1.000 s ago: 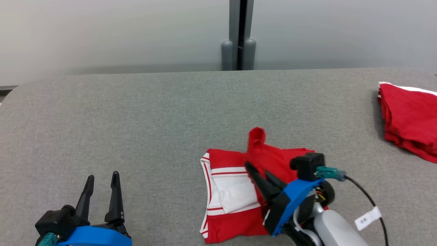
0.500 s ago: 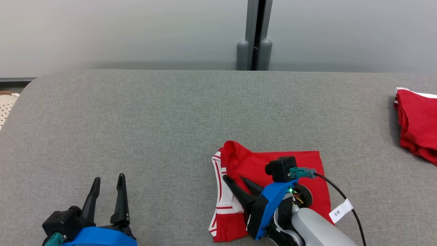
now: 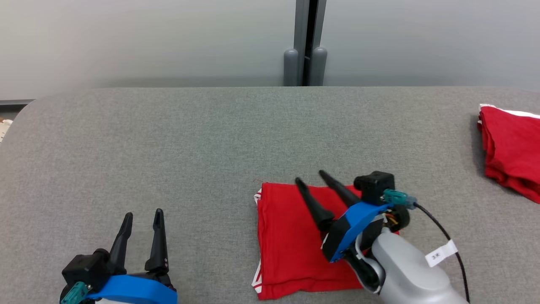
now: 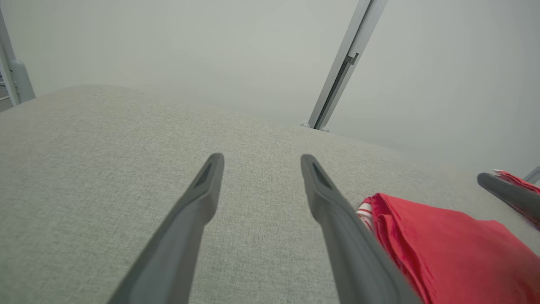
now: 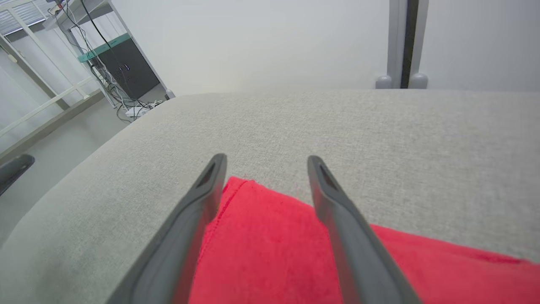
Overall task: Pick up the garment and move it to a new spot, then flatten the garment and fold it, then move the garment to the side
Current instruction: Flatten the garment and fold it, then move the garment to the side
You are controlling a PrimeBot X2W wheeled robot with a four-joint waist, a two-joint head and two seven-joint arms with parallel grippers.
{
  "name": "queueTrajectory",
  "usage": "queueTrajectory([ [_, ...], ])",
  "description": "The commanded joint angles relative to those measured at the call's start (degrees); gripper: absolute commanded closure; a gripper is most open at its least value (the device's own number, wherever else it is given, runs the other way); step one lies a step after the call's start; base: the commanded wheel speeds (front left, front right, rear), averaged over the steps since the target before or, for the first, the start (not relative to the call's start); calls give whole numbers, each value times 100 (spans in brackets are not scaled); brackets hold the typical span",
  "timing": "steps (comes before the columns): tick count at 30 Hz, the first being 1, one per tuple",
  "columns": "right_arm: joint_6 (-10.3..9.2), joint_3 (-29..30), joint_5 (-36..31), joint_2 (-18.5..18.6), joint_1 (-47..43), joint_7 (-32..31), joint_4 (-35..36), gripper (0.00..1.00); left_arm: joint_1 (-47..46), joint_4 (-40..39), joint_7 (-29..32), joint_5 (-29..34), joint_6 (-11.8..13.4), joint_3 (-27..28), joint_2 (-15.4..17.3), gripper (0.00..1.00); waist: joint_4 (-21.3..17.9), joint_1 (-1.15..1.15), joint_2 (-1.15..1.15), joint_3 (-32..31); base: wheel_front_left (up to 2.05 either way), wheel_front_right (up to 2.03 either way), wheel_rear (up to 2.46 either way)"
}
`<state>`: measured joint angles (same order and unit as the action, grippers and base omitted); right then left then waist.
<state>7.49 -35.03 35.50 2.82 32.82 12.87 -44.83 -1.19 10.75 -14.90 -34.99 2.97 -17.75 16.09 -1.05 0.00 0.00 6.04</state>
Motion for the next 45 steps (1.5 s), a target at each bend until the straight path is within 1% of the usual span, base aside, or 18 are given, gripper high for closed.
queueTrajectory([
  [1, 1, 81, -111, 15, 69, 57, -46, 0, -79, -5, -24, 38, -31, -24, -8, 0, -14, 0, 0, -9, 0, 0, 0],
  [4, 1, 706, -604, 15, -9, 198, -139, 0, -158, 31, -27, 96, -15, -56, -71, 0, -70, 0, 0, -39, 0, 0, 0],
  [7, 1, 1367, -1195, 59, -296, 230, 9, 0, -194, 107, -30, 143, 16, -32, -121, 0, -148, 0, 0, -83, 0, 0, 0],
  [13, 1, 2826, -2546, 35, -1193, 236, 1011, 0, -121, 227, -32, 371, 81, 86, -270, 0, -342, 0, 0, -172, 0, 0, 0],
  [15, 1, 3168, -2803, 12, -1509, 237, 1351, 0, -50, 261, -32, 446, 72, 172, -303, 0, -407, 0, 0, -208, 0, 0, 0],
  [16, 1, 3240, -2792, 4, -1669, 237, 1504, 0, -20, 278, -33, 486, 49, 203, -325, 0, -430, 0, 0, -227, 0, 0, 0],
  [20, 1, 3292, -2606, 11, -2155, 235, 1974, 0, 98, 339, -33, 619, -9, 404, -426, 0, -501, 0, 0, -300, 0, 0, 0],
  [24, 1, 3195, -2488, 10, -2423, 235, 2168, 0, 239, 397, -34, 726, -110, 639, -542, 0, -555, 0, 0, -350, 0, 0, 0],
  [33, 1, 3070, -2420, 10, -2507, 235, 2129, 0, 387, 562, -34, 1019, -347, 922, -817, 0, -462, 0, 0, -388, 0, 0, 0],
  [45, 1, 3068, -2471, 9, -2459, 235, 2068, 0, 370, 687, -35, 1249, -522, 1135, -965, 0, -369, 0, 0, -378, 0, 0, 0],
])
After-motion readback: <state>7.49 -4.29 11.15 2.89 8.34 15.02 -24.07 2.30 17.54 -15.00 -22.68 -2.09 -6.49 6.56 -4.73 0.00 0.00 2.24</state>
